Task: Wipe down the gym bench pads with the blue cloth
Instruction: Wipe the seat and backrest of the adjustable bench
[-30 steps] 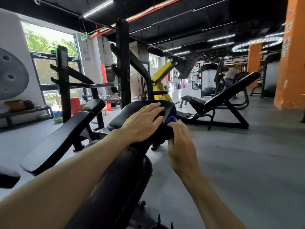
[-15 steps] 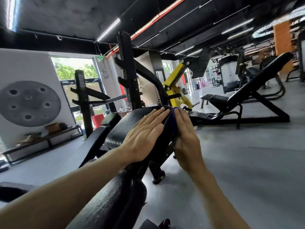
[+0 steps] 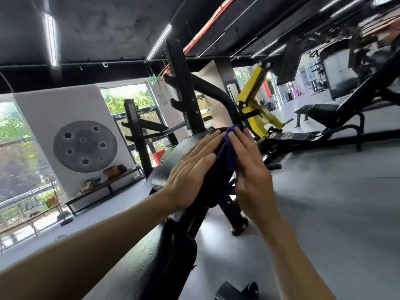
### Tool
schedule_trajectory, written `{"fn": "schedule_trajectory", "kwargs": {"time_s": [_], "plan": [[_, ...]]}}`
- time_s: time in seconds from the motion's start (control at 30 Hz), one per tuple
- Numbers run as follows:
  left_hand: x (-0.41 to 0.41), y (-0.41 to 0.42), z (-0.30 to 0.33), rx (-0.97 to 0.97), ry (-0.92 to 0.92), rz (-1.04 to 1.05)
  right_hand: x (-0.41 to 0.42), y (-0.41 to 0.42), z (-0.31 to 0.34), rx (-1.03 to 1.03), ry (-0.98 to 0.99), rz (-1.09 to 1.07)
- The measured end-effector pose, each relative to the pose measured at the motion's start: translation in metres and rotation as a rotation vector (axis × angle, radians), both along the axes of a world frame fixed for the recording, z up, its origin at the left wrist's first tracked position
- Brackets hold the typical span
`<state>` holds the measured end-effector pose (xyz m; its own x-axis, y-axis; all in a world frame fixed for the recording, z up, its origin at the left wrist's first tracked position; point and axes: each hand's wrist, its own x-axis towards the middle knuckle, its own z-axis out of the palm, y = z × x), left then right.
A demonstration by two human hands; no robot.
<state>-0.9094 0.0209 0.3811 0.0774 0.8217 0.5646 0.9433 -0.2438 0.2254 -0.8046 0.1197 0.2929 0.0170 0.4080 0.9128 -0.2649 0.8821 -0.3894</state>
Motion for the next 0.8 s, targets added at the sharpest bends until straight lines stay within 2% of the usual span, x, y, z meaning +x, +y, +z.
{"fn": "schedule_trajectory", "kwargs": {"time_s": [0.07,0.13,0.33,0.43,0.6,0.8], "plan": [[0.001,0.001,0.000,-0.006,0.010,-0.002,0.001,0.008,0.016,-0.128,0.034,0.024],[0.000,0.003,0.000,0.001,-0.002,-0.008,0.000,-0.002,0.013,-0.165,0.044,0.023],[-0.005,0.005,-0.004,0.028,-0.078,-0.040,-0.009,-0.074,-0.039,-0.124,0.053,0.038],[-0.005,0.007,-0.004,0.019,-0.087,-0.064,-0.008,-0.051,-0.017,-0.156,0.047,0.037],[-0.005,0.008,-0.002,0.004,-0.072,-0.044,-0.003,-0.010,0.038,-0.349,0.073,-0.008],[-0.010,0.010,-0.006,0.012,-0.086,-0.056,-0.013,-0.090,-0.023,-0.317,0.136,-0.027]]}}
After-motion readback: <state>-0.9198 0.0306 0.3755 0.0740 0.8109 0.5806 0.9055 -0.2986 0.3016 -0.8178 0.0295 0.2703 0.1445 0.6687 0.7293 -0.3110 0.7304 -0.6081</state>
